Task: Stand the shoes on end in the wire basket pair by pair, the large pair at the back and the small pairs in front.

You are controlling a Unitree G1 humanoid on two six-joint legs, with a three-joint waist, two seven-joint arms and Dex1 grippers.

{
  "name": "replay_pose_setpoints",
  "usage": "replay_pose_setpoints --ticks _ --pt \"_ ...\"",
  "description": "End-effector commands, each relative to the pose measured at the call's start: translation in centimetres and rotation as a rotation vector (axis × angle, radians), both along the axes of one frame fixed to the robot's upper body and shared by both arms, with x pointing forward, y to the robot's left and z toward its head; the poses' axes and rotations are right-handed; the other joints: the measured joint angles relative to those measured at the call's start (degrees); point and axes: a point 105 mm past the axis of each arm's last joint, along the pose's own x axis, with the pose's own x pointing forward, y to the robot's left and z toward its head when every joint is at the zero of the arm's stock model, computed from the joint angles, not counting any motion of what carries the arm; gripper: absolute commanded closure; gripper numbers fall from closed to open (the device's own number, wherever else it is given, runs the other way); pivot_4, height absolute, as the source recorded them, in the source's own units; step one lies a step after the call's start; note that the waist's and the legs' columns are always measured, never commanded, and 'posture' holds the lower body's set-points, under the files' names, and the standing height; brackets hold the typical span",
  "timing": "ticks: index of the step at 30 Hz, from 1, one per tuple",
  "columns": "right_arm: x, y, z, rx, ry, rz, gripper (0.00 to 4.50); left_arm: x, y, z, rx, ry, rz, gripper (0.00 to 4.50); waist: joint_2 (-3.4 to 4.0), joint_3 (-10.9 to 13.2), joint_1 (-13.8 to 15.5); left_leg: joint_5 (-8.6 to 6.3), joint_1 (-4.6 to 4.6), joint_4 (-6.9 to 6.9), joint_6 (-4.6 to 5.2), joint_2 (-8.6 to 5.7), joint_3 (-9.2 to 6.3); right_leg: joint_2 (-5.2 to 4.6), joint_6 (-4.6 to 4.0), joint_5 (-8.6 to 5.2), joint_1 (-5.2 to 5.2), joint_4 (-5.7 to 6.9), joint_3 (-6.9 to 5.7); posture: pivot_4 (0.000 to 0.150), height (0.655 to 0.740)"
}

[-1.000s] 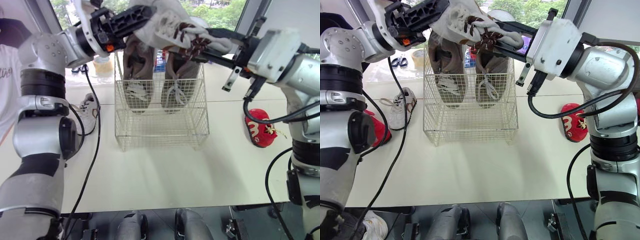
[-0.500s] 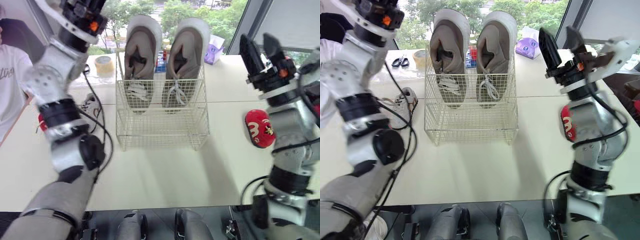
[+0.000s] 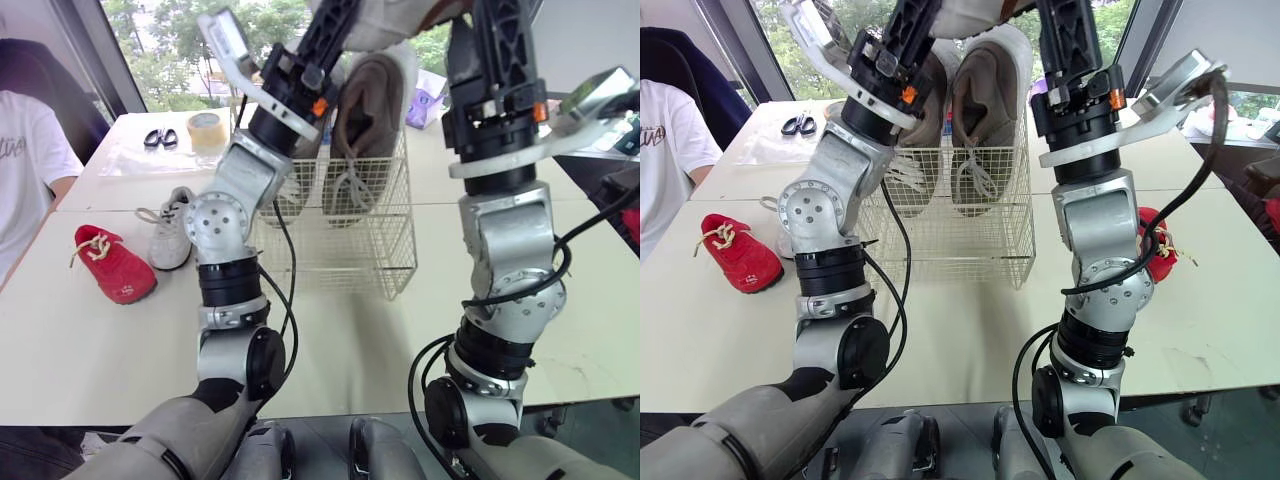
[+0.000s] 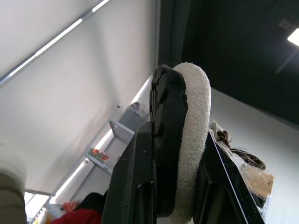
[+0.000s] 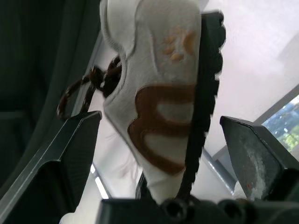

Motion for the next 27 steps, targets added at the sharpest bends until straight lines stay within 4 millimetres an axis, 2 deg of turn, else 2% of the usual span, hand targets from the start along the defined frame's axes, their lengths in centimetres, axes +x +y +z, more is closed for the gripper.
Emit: replay_pose_setpoints --ticks 1,10,15,18,22,23,27 --pt "-0.9 0.0 1.3 0.011 -0.069 -0.016 0.10 -1.1 0.1 0.5 0.006 -0.043 -0.005 4.24 0.00 0.0 0.0 0.00 0.00 0.00 0.00 0.01 0.00 0.02 0.00 0.00 0.00 0.00 0.00 0.150 0.7400" --pt "-0.8 -1.1 2.1 0.029 -0.101 -0.059 0.10 -1.7 0.3 -0.4 0.040 -0.035 0.004 4.24 0.00 0.0 0.1 0.00 -0.02 0.00 0.01 0.03 -0.03 0.01 -0.01 0.00 0.00 -0.02 -0.01 0.150 0.7400" --pt "-1.0 -1.0 2.4 0.033 -0.116 -0.047 0.10 -2.0 0.2 -0.7 0.076 -0.046 0.009 4.24 0.00 0.0 0.0 -0.01 -0.03 0.00 0.01 0.03 -0.02 0.01 0.00 0.00 0.00 -0.03 -0.01 0.150 0.7400" --pt "-0.9 -0.9 2.3 0.032 -0.113 -0.046 0.90 -2.0 0.1 -1.0 0.098 -0.047 0.019 4.24 0.00 0.0 0.0 0.00 -0.02 0.00 0.01 0.03 -0.02 0.02 -0.01 0.00 -0.01 -0.02 -0.01 0.150 0.7400" --pt "-0.9 -0.9 2.2 0.038 -0.108 -0.036 2.69 -1.7 0.2 -1.3 0.126 -0.035 0.043 4.24 0.00 0.0 0.1 -0.01 -0.03 0.00 0.01 0.03 -0.02 0.01 -0.01 0.00 0.00 -0.03 -0.01 0.150 0.7400" --pt "-1.0 -0.8 2.2 0.036 -0.110 -0.029 3.02 -1.5 0.2 -1.6 0.150 -0.026 0.057 3.74 0.00 0.0 0.1 -0.01 -0.03 0.00 0.01 0.03 -0.02 0.01 -0.01 0.00 0.00 -0.03 -0.01 0.150 0.7400" --pt "-1.0 -1.2 2.4 0.041 -0.115 -0.029 3.03 -1.6 0.6 -2.2 0.209 -0.041 0.061 1.96 0.00 0.0 0.0 -0.01 -0.03 0.00 0.01 0.04 -0.02 0.02 -0.01 0.00 -0.01 -0.03 -0.01 0.150 0.7400"
